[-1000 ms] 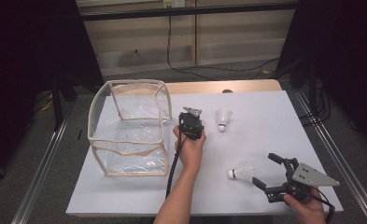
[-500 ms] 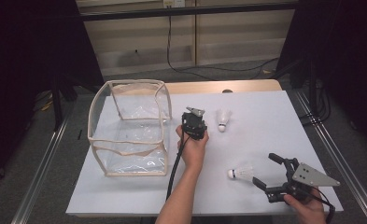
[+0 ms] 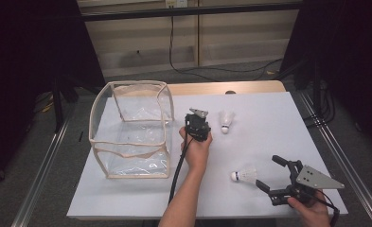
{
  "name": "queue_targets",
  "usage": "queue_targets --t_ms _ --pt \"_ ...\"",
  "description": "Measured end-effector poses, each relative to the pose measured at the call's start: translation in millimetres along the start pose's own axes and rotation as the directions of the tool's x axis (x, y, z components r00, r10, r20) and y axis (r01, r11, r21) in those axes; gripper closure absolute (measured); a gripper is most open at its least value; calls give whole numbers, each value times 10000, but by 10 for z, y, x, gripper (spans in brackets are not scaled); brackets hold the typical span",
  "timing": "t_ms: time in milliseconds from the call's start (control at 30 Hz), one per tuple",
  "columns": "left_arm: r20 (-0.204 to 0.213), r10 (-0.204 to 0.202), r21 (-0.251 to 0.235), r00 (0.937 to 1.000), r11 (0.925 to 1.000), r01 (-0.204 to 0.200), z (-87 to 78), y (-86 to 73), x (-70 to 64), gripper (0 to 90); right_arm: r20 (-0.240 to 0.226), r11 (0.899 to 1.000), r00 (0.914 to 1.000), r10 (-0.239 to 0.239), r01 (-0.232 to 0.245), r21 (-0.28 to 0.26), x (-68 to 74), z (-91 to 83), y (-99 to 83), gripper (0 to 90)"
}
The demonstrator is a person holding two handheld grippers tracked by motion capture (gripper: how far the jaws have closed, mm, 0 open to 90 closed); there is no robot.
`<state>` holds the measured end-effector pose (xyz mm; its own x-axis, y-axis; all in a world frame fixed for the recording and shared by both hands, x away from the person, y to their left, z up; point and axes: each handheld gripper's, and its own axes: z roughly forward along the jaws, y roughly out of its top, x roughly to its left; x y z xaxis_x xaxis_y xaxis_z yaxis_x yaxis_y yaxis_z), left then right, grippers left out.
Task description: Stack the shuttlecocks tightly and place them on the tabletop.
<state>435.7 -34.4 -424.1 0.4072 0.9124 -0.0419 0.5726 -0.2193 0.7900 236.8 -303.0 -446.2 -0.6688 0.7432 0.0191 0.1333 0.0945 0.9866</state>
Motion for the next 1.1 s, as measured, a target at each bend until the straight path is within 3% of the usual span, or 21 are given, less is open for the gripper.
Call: queue_targets --t_ms 1100 --pt "77 58 -37 10000 10000 -58 91 -22 -42 720 -34 10000 10000 2 -2 23 2 0 -1 6"
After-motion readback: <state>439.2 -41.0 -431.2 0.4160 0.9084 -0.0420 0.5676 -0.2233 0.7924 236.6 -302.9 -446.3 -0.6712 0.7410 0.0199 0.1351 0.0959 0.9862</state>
